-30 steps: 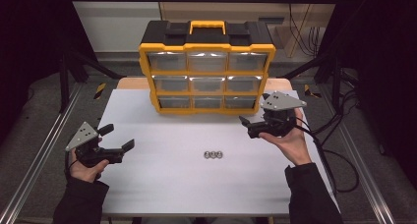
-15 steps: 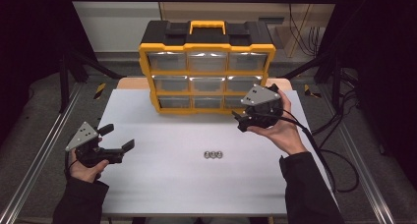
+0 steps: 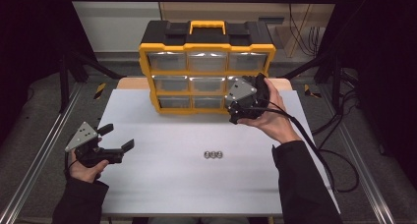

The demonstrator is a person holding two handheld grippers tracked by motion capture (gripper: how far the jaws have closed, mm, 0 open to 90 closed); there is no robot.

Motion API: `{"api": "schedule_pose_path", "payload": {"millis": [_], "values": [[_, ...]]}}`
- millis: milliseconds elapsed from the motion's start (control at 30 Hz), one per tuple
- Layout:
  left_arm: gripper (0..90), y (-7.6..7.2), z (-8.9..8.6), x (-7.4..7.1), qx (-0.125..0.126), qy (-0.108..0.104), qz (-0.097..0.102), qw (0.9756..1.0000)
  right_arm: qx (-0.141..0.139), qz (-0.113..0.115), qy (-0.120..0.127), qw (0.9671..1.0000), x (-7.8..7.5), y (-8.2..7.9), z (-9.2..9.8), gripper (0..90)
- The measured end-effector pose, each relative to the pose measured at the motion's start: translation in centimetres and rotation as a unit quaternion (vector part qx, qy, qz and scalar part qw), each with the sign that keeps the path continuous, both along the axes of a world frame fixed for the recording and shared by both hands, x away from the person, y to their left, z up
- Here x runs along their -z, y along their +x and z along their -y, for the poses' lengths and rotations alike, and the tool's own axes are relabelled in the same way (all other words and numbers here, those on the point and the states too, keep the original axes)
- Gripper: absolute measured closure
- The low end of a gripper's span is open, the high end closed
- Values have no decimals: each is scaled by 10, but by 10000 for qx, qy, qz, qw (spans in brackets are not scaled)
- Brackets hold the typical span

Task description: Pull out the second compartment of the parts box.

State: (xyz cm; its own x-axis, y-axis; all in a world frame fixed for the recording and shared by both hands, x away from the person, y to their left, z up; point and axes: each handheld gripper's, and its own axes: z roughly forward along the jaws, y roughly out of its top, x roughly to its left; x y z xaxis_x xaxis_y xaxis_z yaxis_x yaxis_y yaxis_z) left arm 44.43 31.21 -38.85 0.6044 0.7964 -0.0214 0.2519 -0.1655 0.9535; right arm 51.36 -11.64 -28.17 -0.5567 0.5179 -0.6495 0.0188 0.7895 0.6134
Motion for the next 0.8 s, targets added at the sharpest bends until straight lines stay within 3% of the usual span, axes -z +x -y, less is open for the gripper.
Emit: {"api": "schedule_pose_path", "payload": {"millis": [367,500,800], "values": [[15,0,2,1,29,45,6,10000,-140,308,-378,9987,-6,10,-15,93],[14,-1,3,0,37,37,12,10000,-189,558,-562,9967,-11,16,-22,106],[14,-1,2,-1,41,28,29,10000,-223,788,-857,9930,-13,27,-36,139]]}}
